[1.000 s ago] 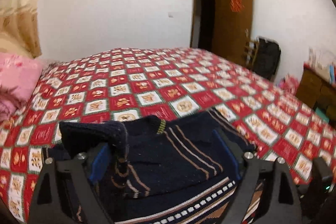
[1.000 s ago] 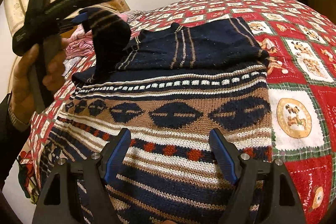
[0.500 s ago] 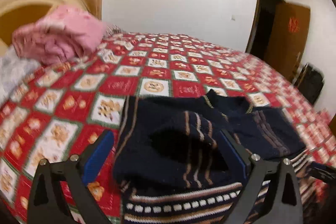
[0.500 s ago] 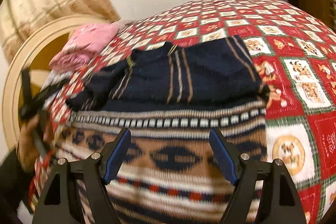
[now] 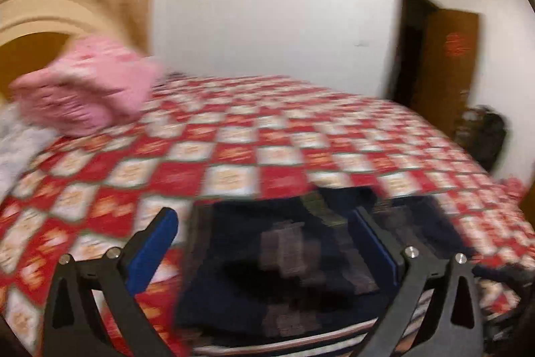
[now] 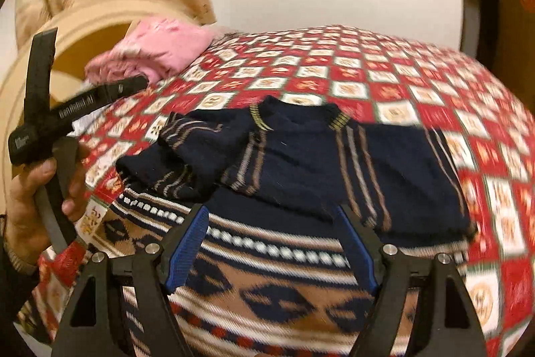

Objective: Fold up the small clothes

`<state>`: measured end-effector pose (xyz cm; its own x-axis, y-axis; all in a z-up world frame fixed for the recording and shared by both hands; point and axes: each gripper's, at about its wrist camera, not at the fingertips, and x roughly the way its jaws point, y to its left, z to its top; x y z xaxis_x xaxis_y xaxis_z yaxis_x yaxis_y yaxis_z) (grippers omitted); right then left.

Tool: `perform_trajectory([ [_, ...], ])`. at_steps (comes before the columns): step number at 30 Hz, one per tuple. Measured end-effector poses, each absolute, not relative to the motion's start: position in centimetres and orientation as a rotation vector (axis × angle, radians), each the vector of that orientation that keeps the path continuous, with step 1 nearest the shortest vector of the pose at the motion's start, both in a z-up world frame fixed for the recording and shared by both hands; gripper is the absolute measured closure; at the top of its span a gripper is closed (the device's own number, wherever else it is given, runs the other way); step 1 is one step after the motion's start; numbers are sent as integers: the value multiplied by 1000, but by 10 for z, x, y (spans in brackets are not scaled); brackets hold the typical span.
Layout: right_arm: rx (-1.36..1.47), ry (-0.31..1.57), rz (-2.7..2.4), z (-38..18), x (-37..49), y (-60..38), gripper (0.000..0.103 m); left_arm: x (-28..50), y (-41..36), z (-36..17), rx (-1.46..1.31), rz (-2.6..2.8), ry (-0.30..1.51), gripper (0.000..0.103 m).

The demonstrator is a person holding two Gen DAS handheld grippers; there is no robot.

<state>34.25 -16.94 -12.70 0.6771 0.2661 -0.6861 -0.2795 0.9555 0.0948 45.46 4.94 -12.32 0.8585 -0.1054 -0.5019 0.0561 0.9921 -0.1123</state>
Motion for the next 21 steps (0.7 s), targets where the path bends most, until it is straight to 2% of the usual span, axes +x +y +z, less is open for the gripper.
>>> perform_trajectory([
  [5, -159, 810, 364, -135, 378, -93, 25, 437, 143, -159, -337, 102, 572, 0],
  [9, -272, 816, 379, -147, 407, -26, 25, 431, 169, -180, -373, 110, 604, 0],
  [13, -526, 800, 273, -173, 436, 31, 42, 425, 179, -202, -400, 78, 621, 0],
  [14, -577, 792, 251, -178, 441, 38, 49, 426, 180, -207, -409, 70, 632, 0],
  [15, -629, 788, 227, -183, 447, 43, 74, 425, 180, -209, -432, 52, 637, 0],
  [16, -643, 789, 208, -184, 454, 43, 85, 424, 181, -207, -448, 36, 629, 0],
  [21, -403, 783, 205, -151, 462, -8, 91, 423, 170, -207, -402, -26, 638, 0],
])
